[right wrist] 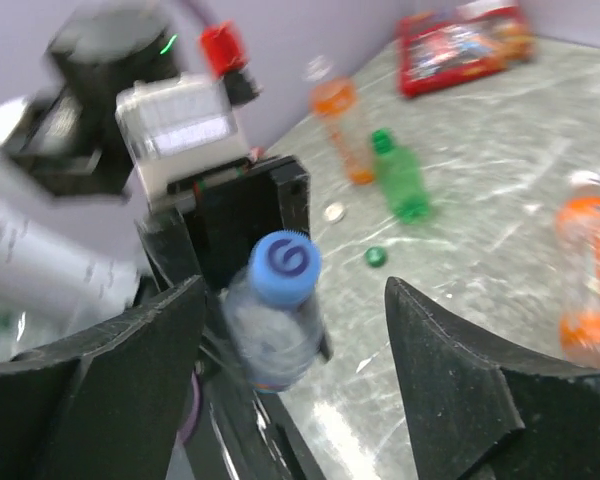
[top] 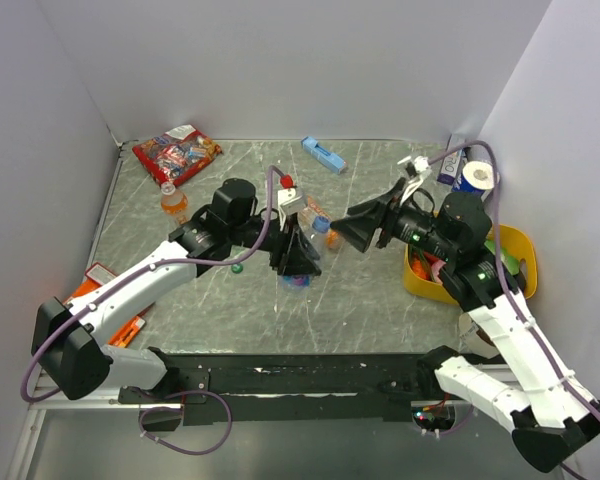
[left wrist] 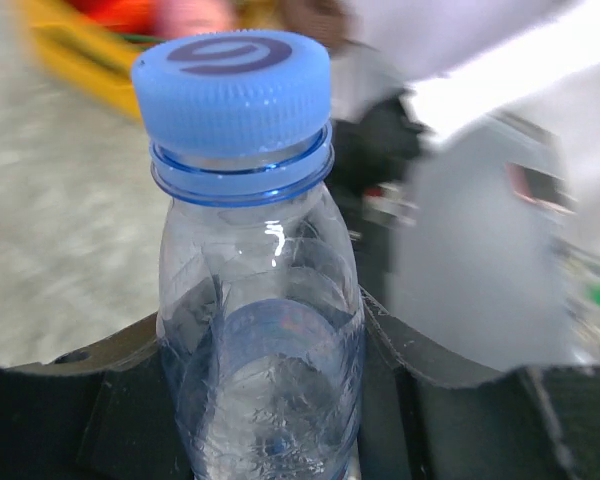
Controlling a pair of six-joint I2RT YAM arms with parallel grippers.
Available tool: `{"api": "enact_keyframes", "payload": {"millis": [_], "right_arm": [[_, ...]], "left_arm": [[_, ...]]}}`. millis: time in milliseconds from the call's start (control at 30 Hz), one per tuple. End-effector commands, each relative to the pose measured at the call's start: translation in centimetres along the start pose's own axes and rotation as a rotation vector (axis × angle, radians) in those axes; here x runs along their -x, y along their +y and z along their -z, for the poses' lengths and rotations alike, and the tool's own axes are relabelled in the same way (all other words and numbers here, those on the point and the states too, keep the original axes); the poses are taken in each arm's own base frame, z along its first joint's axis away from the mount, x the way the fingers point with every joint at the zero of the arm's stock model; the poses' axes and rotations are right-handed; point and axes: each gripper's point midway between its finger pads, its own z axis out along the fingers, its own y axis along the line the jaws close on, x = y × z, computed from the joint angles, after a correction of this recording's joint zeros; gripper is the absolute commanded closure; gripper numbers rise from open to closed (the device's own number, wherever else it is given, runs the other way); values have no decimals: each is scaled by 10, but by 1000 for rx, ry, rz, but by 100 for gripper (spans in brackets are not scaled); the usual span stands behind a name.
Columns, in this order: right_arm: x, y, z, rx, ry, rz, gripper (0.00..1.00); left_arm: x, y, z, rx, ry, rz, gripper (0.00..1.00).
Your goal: Unscrew the bottle caps
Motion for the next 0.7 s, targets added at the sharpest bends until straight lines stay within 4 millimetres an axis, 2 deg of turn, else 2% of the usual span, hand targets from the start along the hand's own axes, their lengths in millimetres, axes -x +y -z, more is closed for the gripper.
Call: {"api": "enact_keyframes", "payload": {"millis": [0, 100, 300, 333, 467, 667], "right_arm": [[36, -11, 16, -215, -134, -83, 24], [31, -12, 9, -218, -123, -106, 27], [22, -3, -17, -199, -65, -117, 30], [18, -8, -22, -218, -46, -120, 31], [13, -13, -31, -287, -18, -127, 32], [8, -13, -37, -293, 2, -134, 33]], "left_arm": [[24, 49, 11, 361, -58, -72, 48], [22, 58, 11, 458, -64, -83, 48], [21, 63, 9, 504, -65, -79, 49], [20, 64, 9, 510, -63, -78, 49], [19, 65, 9, 526, -62, -82, 48], [20, 65, 10, 536, -65, -84, 48]]}}
